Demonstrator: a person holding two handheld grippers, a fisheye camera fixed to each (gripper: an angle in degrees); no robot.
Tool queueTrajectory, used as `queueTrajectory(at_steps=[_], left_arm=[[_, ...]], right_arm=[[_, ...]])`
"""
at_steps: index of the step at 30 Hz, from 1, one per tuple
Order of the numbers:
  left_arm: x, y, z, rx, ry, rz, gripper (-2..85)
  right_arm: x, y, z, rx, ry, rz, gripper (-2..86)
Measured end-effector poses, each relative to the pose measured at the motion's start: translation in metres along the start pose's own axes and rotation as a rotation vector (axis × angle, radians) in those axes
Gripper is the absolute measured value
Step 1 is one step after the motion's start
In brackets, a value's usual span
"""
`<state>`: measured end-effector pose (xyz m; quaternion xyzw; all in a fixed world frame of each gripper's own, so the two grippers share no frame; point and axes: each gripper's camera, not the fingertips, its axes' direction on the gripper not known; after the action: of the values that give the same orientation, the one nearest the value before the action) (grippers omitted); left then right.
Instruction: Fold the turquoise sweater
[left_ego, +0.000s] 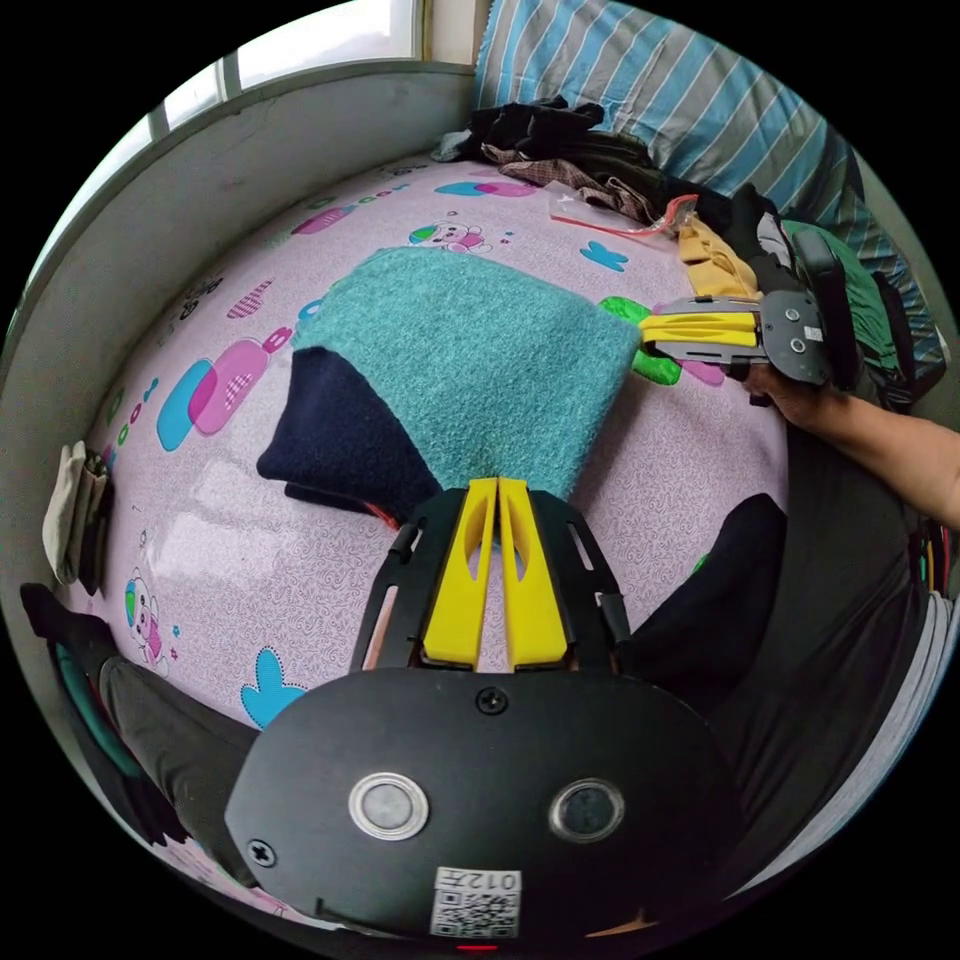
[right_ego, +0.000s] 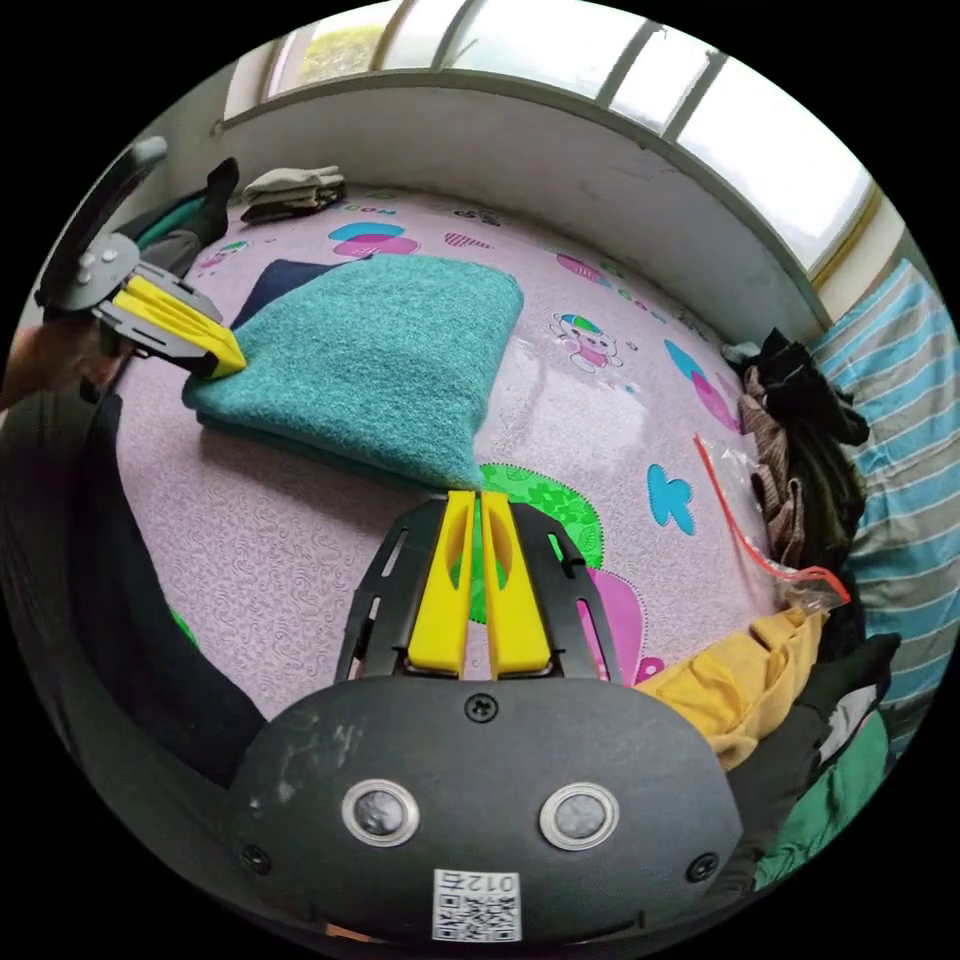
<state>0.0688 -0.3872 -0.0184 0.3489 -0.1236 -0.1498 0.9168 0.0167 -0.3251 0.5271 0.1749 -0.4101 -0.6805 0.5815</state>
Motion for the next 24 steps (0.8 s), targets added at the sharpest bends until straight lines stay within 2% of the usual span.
queueTrajectory(at_steps=[4,6,10,14,15,17,24], left_arm=[[-0.004,0.001,0.002,-0.003,-0.003,0.006,-0.2],[-0.006,0.002,0.003,0.003,0.000,-0.001,-0.2],[-0.016,0.006,0.004,0.021,0.028,-0.025,-0.2],[-0.024,0.006,0.007,0.019,0.049,-0.038,-0.2],[-0.025,0.006,0.007,0.017,0.046,-0.030,-0.2],[-0.027,0.006,0.008,0.014,0.039,-0.016,-0.2],[-0.042,0.013,0.011,0.044,0.055,-0.068,-0.2]], right_arm=[[-0.007,0.002,0.009,-0.027,0.163,-0.120,-0.9],[0.004,0.004,0.014,-0.051,0.122,-0.093,-0.9],[0.072,0.016,0.012,-0.094,-0.106,0.137,-0.6],[0.163,0.050,0.011,0.014,-0.513,0.424,1.7],[0.174,0.054,0.016,0.016,-0.558,0.458,2.4],[0.211,0.064,0.045,-0.028,-0.716,0.560,9.0],[0.272,0.094,0.125,-0.035,-1.103,0.784,11.0]])
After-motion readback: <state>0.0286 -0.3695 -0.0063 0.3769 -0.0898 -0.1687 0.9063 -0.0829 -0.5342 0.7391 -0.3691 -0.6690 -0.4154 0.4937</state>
